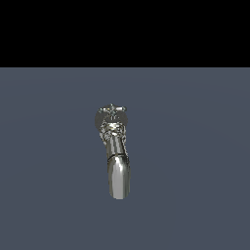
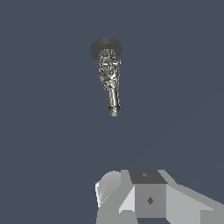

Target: Turn on the faucet by rotating a designated handle.

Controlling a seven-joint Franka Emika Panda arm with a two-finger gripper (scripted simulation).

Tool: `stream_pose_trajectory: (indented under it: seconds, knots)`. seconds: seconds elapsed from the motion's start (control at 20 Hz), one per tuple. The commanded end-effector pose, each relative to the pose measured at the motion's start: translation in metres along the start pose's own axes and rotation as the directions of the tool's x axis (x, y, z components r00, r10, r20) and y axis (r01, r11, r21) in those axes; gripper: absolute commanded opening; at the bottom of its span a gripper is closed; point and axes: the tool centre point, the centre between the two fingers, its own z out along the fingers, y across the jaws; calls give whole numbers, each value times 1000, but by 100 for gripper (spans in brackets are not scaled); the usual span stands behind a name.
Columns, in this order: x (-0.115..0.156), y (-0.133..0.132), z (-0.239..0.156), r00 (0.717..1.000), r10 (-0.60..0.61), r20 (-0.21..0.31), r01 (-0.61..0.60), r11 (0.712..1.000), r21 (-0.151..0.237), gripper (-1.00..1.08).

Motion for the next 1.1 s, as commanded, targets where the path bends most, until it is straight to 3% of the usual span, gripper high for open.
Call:
stream_pose_trajectory:
  seconds: [0.0,0.05,0.1,0.15,0.2,0.25,0.3,0.35,0.4,0.45,0.5,0.55,0.6,0.7,0.75,0.8,0.85,0.9,0.95,1.0,1.05]
  knots:
    - [3,-6,21,998,-19,68,20,1000,-9,-18]
    - [11,-3,41,996,-15,84,16,1000,-10,-21]
    - [14,-1,73,991,32,133,-30,999,-17,-6]
    - [22,8,84,990,49,135,-46,999,-27,-5]
    - [24,-2,111,984,22,176,-15,999,-42,-11]
    - [28,6,128,980,57,188,-57,998,-6,-26]
    - [32,-7,148,976,56,210,-55,998,-10,-12]
    - [27,14,173,959,141,247,-146,989,2,-1]
    - [28,18,175,956,150,251,-156,988,3,-1]
    - [35,-7,186,964,104,247,-100,995,-25,-1]
    - [39,6,203,949,170,267,-179,984,11,-7]
    - [53,3,206,961,115,251,-125,992,24,3]
    - [54,14,224,942,212,262,-218,976,-7,17]
    - [65,27,232,932,268,246,-269,963,-30,20]
    - [77,-18,239,943,228,242,-233,973,-7,48]
    - [95,25,239,923,321,212,-322,946,-29,37]
    - [99,22,257,900,370,231,-384,923,18,37]
    - [115,28,257,881,424,209,-439,898,31,46]
    - [132,0,261,911,372,179,-383,923,33,50]
    - [108,2,299,904,358,234,-367,930,-7,73]
    - [112,13,309,863,444,242,-457,889,0,28]
